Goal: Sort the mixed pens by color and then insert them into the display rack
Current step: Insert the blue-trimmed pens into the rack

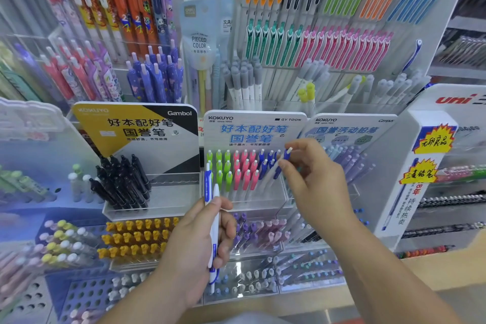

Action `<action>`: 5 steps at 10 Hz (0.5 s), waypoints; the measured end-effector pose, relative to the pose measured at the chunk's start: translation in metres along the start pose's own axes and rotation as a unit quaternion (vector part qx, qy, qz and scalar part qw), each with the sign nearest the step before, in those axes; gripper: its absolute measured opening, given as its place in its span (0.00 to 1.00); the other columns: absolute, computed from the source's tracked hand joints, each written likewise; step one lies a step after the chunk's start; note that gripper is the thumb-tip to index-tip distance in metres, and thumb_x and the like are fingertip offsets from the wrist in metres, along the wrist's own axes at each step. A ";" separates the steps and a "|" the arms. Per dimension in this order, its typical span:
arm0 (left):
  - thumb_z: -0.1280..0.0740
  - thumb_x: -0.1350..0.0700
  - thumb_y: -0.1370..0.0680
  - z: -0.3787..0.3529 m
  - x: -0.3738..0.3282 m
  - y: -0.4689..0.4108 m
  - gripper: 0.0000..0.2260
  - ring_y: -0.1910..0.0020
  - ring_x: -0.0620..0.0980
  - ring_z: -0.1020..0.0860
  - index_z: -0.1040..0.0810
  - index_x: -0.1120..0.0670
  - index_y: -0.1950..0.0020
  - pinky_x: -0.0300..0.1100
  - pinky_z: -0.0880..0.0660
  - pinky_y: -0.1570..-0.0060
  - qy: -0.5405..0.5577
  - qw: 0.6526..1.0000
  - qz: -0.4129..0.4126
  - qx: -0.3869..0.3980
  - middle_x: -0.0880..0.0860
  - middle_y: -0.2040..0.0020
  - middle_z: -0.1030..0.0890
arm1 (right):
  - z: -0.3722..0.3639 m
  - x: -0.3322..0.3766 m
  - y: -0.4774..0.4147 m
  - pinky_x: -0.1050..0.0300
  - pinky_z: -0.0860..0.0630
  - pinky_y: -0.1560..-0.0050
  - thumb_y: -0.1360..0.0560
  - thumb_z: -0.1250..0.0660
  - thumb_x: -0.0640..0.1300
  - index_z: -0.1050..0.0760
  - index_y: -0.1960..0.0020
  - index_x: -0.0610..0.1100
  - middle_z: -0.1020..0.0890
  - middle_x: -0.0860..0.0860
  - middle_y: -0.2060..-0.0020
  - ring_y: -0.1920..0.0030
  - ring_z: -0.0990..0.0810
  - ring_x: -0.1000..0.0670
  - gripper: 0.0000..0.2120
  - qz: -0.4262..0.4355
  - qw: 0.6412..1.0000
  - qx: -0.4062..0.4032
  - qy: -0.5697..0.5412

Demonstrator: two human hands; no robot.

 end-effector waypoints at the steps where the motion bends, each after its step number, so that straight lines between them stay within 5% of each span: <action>1: 0.41 0.54 0.17 0.001 -0.002 0.001 0.11 0.75 0.51 0.37 0.26 0.61 0.45 0.37 0.41 0.77 0.001 1.000 0.000 0.003 0.59 0.66 0.27 | -0.009 -0.004 0.001 0.70 0.28 0.60 0.22 0.31 0.46 0.27 0.44 0.54 0.17 0.56 0.55 0.59 0.21 0.60 0.09 0.007 0.999 0.010 0.036; 5: 0.41 0.53 0.17 0.002 -0.005 0.002 0.12 0.74 0.51 0.37 0.26 0.61 0.44 0.37 0.40 0.77 0.007 1.000 -0.004 0.009 0.59 0.66 0.26 | -0.015 -0.005 0.009 0.64 0.21 0.51 0.23 0.29 0.43 0.25 0.44 0.53 0.19 0.61 0.57 0.54 0.19 0.61 0.10 0.013 1.000 0.009 -0.003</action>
Point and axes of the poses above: each hand's wrist, its own y-axis away from the middle knuckle, its own z-axis out of the back of the hand, x = y × z, the point moved 10 cm from there along -y, towards the middle knuckle
